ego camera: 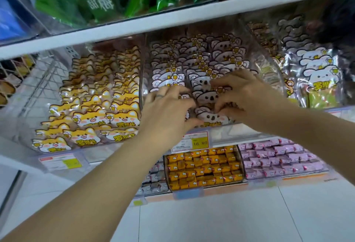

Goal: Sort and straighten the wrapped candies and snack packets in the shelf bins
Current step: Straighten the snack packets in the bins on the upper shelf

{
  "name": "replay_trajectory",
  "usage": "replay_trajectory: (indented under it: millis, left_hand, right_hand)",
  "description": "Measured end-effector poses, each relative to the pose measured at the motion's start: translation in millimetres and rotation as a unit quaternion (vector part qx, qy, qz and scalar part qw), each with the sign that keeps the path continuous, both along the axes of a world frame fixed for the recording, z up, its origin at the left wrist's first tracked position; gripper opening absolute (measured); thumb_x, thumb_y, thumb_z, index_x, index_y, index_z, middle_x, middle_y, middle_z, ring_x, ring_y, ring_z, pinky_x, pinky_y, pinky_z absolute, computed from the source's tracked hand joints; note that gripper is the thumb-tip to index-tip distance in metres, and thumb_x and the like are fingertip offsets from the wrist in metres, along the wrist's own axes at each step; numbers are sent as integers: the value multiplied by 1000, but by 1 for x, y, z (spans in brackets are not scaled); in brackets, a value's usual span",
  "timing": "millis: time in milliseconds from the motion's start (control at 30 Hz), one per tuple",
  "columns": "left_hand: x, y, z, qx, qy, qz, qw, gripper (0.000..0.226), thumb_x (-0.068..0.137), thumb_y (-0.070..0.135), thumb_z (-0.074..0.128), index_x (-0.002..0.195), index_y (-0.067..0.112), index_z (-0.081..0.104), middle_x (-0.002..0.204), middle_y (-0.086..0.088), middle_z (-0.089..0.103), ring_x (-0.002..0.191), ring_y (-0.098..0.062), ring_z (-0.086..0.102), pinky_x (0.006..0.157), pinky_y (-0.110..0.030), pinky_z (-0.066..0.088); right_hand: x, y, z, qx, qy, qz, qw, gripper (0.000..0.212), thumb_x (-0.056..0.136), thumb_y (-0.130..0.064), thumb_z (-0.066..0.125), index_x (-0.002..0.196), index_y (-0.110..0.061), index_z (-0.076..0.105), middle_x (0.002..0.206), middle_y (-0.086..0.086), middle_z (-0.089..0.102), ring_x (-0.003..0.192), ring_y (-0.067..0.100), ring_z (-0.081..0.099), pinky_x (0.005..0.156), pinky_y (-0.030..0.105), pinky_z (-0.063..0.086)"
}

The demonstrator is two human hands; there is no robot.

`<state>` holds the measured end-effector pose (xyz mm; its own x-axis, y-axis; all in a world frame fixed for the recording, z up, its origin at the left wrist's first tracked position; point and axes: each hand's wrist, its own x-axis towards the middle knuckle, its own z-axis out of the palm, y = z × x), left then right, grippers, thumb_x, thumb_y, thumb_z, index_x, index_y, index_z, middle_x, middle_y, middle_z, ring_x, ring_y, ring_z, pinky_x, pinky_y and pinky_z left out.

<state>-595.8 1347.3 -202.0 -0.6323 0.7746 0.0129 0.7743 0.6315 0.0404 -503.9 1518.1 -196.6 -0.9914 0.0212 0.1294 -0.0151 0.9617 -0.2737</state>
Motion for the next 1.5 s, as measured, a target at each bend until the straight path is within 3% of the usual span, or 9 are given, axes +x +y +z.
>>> replay_trajectory:
  millis: [233,367,500,700,933,1067,1167,1300,1500]
  left_hand:
    - [-5,-5,2,-33,-41,-34,998,38,82,64,51,99,33,67,141,14,32,130,-13,23,104,-38,16]
    - [-5,-1,3,-52,-6,-36,998,42,87,61,46,111,30,61,141,12,31,130,-14,24,103,-38,17]
    - [3,-6,3,-31,56,-36,997,51,90,56,41,128,22,49,141,3,36,131,-21,32,109,-44,18]
    - [12,-45,-4,19,162,9,987,57,91,53,32,137,23,47,143,-6,45,135,-29,38,110,-61,18]
    - [4,-57,-21,-11,113,42,993,58,92,48,29,135,14,50,145,-13,41,116,-40,53,104,-51,36]
    - [8,-55,-9,-27,83,48,995,60,96,52,20,148,21,28,156,-14,17,131,-40,38,112,-50,23]
    - [5,-64,1,-31,51,42,997,62,97,54,18,149,32,-6,156,-3,-22,142,-31,19,116,-48,0]
    - [-3,-106,9,-3,85,65,994,63,96,55,18,150,31,-4,157,0,-17,144,-28,13,116,-53,0]
    - [-22,-158,-13,-80,50,92,991,56,96,56,5,147,38,-9,155,1,-25,145,-29,-13,110,-62,-4]
  right_hand:
    - [-4,-5,-9,42,14,44,998,11,77,-17,72,84,-24,70,103,-6,67,113,25,52,89,39,33]
    - [-9,-6,-9,71,-21,51,996,16,88,-22,59,103,-25,62,116,-7,61,124,19,43,96,39,30]
    - [-2,-12,1,97,-60,15,993,51,94,-36,43,143,-26,29,148,-2,36,137,21,27,111,40,19]
    - [0,-25,-1,143,-114,-75,980,95,66,-83,-6,147,-34,-11,157,3,-11,145,27,-5,114,53,-5]
    - [-29,-18,-9,121,-186,-95,971,91,66,-83,1,146,-40,-10,156,-1,-19,145,26,-6,114,54,-2]
    - [-26,-27,-1,132,-196,-133,963,85,74,-81,13,147,-41,-3,158,-3,-11,145,25,0,114,54,1]
    - [-12,-49,7,107,-123,-171,972,73,87,-67,34,148,-36,10,159,0,0,145,26,6,115,50,1]
    - [7,-103,16,9,11,-131,991,60,92,-33,55,145,-21,31,155,9,19,141,31,21,115,51,16]
    - [-11,-167,12,71,-153,-62,984,57,99,-45,28,148,-38,0,158,-8,-8,145,18,-5,112,61,-3]
